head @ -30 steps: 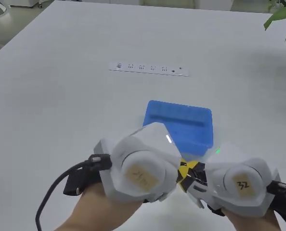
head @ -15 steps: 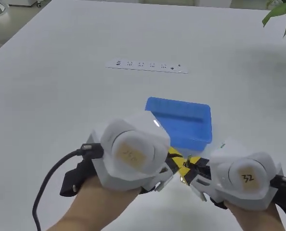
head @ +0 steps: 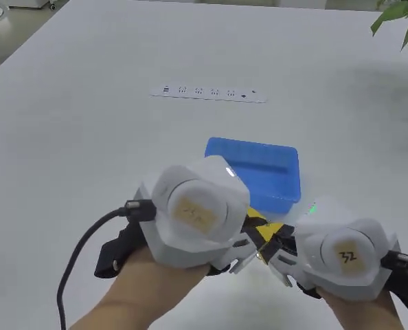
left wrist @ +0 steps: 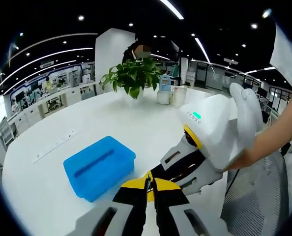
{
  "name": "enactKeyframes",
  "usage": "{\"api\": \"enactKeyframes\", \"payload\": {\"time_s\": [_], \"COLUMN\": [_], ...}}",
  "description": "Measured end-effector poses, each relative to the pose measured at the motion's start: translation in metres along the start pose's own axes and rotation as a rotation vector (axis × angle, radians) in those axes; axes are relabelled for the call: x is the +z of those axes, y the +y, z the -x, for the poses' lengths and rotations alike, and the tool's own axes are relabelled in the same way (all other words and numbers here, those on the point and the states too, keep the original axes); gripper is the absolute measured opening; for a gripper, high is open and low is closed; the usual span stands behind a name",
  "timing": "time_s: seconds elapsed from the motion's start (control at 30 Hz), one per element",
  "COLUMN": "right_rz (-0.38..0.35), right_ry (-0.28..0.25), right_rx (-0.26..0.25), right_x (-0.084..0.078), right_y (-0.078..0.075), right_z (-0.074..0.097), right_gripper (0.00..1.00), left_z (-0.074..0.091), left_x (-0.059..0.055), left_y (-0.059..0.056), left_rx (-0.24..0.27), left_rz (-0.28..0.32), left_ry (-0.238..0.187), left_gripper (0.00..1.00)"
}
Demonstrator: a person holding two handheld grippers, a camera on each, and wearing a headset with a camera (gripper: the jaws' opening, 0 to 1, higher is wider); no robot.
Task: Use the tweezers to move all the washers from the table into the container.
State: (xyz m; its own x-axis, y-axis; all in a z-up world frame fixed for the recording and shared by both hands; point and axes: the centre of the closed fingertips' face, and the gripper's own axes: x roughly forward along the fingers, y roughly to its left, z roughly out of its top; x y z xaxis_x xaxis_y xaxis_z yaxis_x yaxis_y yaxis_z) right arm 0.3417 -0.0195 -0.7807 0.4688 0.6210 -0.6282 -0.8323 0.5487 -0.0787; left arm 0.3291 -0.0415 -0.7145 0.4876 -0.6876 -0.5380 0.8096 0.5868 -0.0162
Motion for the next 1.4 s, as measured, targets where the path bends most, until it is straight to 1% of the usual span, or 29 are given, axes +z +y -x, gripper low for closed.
{"api": "enactKeyframes", "payload": {"time_s": [0.03,0.1,0.2,0.23,0.27,0.3,0.37,0.4,0.47,0.5,0.63,0.7,0.77,0.83,0.9,0.97,1.0,1.03,1.17,1.3,1.4], "right_rz": [0.001,0.003,0.000,0.004,0.008,0.015,0.021,0.033,0.092,0.156,0.312,0.343,0.375,0.405,0.387,0.342,0.335,0.340,0.355,0.340,0.334], "right_ry": [-0.001,0.000,0.002,0.004,0.007,0.011,0.011,0.010,0.024,0.034,0.080,0.091,0.106,0.104,0.098,0.082,0.082,0.084,0.091,0.079,0.066], "right_rx": [-0.002,-0.002,0.002,0.004,0.005,0.017,0.041,0.055,0.087,0.111,0.179,0.201,0.209,0.199,0.198,0.203,0.205,0.204,0.191,0.166,0.151], "right_x": [0.000,0.000,0.000,0.000,-0.001,-0.001,-0.001,0.000,-0.001,-0.001,-0.006,-0.008,-0.009,-0.009,-0.010,-0.009,-0.009,-0.009,-0.011,-0.004,0.005], "right_y": [0.000,-0.001,-0.001,0.000,-0.001,0.000,0.001,0.002,0.002,0.003,0.006,0.007,0.007,0.009,0.009,0.009,0.009,0.010,0.008,0.002,-0.003], "right_z": [0.000,0.000,-0.001,-0.001,-0.001,0.000,0.002,0.004,0.007,0.007,0.009,0.009,0.007,0.006,0.007,0.008,0.008,0.009,0.011,0.019,0.024], "right_gripper": [0.03,0.03,0.03,0.03,0.04,0.04,0.05,0.06,0.07,0.08,0.08,0.07,0.06,0.06,0.05,0.04,0.04,0.04,0.04,0.04,0.04], "left_z": [0.000,-0.002,-0.001,-0.001,0.000,0.000,0.001,0.002,0.003,0.003,0.003,0.003,0.002,0.003,0.003,0.005,0.005,0.005,0.003,0.004,0.008], "left_x": [0.000,0.000,0.000,-0.001,-0.002,-0.002,-0.003,-0.004,-0.005,-0.005,-0.006,-0.006,-0.006,-0.005,-0.006,-0.007,-0.008,-0.008,-0.006,0.003,0.014], "left_y": [0.001,0.001,0.002,0.002,0.002,0.001,-0.001,-0.001,-0.003,-0.003,-0.006,-0.006,-0.007,-0.008,-0.008,-0.010,-0.011,-0.012,-0.015,-0.014,-0.013], "left_rx": [0.003,0.003,0.005,0.005,0.006,-0.008,-0.022,-0.025,-0.047,-0.049,-0.079,-0.085,-0.094,-0.091,-0.092,-0.092,-0.091,-0.090,-0.091,-0.091,-0.087], "left_rz": [-0.002,0.020,0.003,-0.012,-0.042,-0.081,-0.081,-0.103,-0.135,-0.142,-0.197,-0.219,-0.227,-0.236,-0.230,-0.219,-0.218,-0.220,-0.264,-0.271,-0.279], "left_ry": [0.000,-0.001,0.004,0.010,0.012,0.014,0.015,0.018,0.025,0.028,0.048,0.055,0.058,0.064,0.068,0.066,0.065,0.065,0.083,0.070,0.051], "left_gripper": [0.00,0.00,0.00,0.00,0.00,0.00,0.00,0.00,0.00,0.00,0.00,0.00,0.00,0.00,0.00,0.00,0.00,0.00,0.00,0.00,0.00]}}
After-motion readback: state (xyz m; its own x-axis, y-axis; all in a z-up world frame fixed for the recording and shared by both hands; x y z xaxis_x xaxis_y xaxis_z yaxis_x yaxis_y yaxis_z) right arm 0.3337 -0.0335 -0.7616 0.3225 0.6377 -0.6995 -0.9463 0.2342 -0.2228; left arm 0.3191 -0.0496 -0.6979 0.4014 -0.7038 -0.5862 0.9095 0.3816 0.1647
